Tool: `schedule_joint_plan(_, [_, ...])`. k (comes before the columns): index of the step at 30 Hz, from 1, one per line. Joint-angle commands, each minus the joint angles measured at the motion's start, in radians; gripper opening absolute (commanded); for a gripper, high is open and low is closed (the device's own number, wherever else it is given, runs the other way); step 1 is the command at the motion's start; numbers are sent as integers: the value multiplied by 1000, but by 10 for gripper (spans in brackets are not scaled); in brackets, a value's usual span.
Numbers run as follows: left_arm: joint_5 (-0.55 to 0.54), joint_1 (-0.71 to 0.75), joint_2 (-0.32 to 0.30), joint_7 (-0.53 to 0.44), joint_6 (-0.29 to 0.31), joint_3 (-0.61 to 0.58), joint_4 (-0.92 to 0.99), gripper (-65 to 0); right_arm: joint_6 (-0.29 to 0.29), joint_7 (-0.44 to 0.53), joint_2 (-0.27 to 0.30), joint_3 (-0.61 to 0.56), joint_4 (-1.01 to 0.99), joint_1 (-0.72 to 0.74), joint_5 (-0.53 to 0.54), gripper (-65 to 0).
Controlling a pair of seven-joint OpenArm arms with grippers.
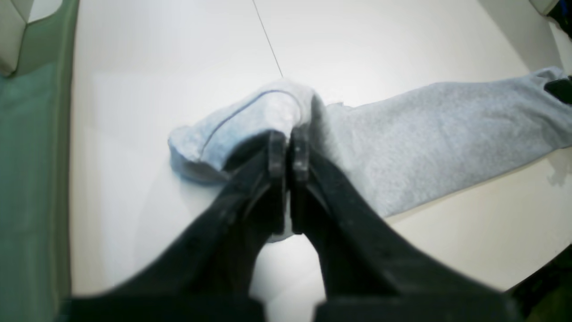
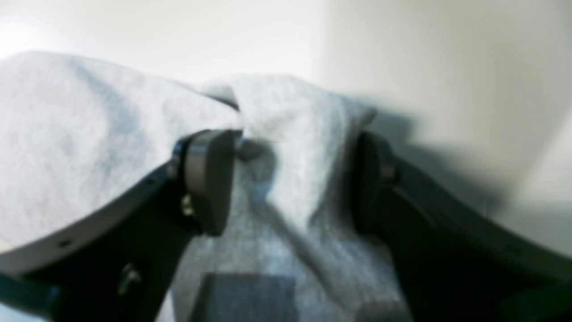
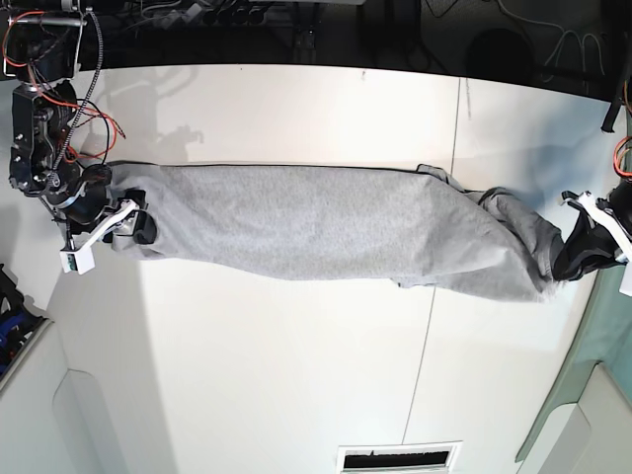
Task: Layout the t-shirt on the table in an organized manner, then fold the t-shirt properly
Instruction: 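Lift the shirt high between both grippers and swing it flat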
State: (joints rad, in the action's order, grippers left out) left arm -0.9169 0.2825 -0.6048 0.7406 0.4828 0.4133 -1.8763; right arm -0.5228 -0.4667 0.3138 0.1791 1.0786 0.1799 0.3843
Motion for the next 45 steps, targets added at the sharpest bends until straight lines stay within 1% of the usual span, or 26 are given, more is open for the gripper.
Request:
schedule_joint_plan(1, [-14, -10, -11, -21, 0, 11, -14, -650, 3, 32, 16, -2, 11, 19, -1, -362])
schedule_joint_plan(2, [-14, -10, -7, -20, 0, 11, -14, -650, 2, 46, 16, -3, 11, 23, -14, -449])
schedule_joint_plan(4, [-10, -10, -8, -18, 0, 11, -11, -650, -1, 98, 16, -3, 12, 28, -31, -649])
schedule_joint_plan(6, [2, -11, -9, -18, 0, 12, -11, -650, -2, 158, 24, 2, 23, 35, -49, -650])
schedule_joint_plan(7, [8, -11, -14, -19, 0, 12, -11, -650, -2, 172, 27, 11, 35, 43, -49, -650])
schedule_joint_plan(10, [8, -11, -47, -19, 0, 23, -11, -650, -2, 158, 33, 62, 91, 76, -55, -650])
schedule_joint_plan(13, [2, -11, -83, -23, 0, 92, -17, -650, -7, 106, 52, 124, 196, 96, -35, -650])
schedule_joint_plan(17, [-92, -11, -135, -23, 2, 246, -40, -650, -8, 17, 115, 180, 357, 95, 68, -650])
schedule_joint_plan(19, [-135, -11, -159, -17, 31, 315, -66, -650, -8, -23, 151, 202, 426, 94, 111, -650])
schedule_joint_plan(21, [-170, -11, -175, 9, 55, 360, -101, -650, -8, -70, 180, 225, 476, 94, 148, -650])
schedule_joint_plan(23, [-208, -11, -180, 51, 57, 387, -140, -650, -8, -112, 201, 254, 511, 89, 188, -650])
schedule_joint_plan(25, [-227, -10, -179, 76, 57, 408, -185, -650, -8, -144, 212, 292, 531, 89, 224, -650])
schedule_joint_plan(27, [-227, -10, -179, 76, 56, 433, -227, -650, -9, -167, 221, 330, 536, 89, 271, -650])
schedule_joint_plan(31, [-228, 8, -179, 80, 56, 511, -297, -650, -28, -229, 223, 405, 536, 84, 362, -650])
schedule_joint_plan(33, [-228, 42, -179, 80, 53, 536, -310, -650, -32, -230, 223, 422, 535, 66, 383, -650])
schedule_joint_plan(36, [-228, 76, -179, 78, 54, 519, -289, -650, -35, -230, 220, 409, 532, 37, 373, -650])
schedule_joint_plan(38, [-219, 75, -180, 53, 54, 471, -245, -650, -35, -208, 220, 369, 509, 36, 334, -650])
schedule_joint_plan(40, [-173, 74, -180, -16, 60, 384, -172, -650, -35, -145, 220, 306, 463, 45, 266, -650])
schedule_joint_plan(42, [-99, 60, -180, -74, 69, 268, -82, -650, -35, -94, 220, 232, 396, 69, 196, -650])
schedule_joint_plan(45, [-40, 4, -179, -79, 72, 74, 62, -650, -34, -53, 215, 133, 281, 111, 147, -650])
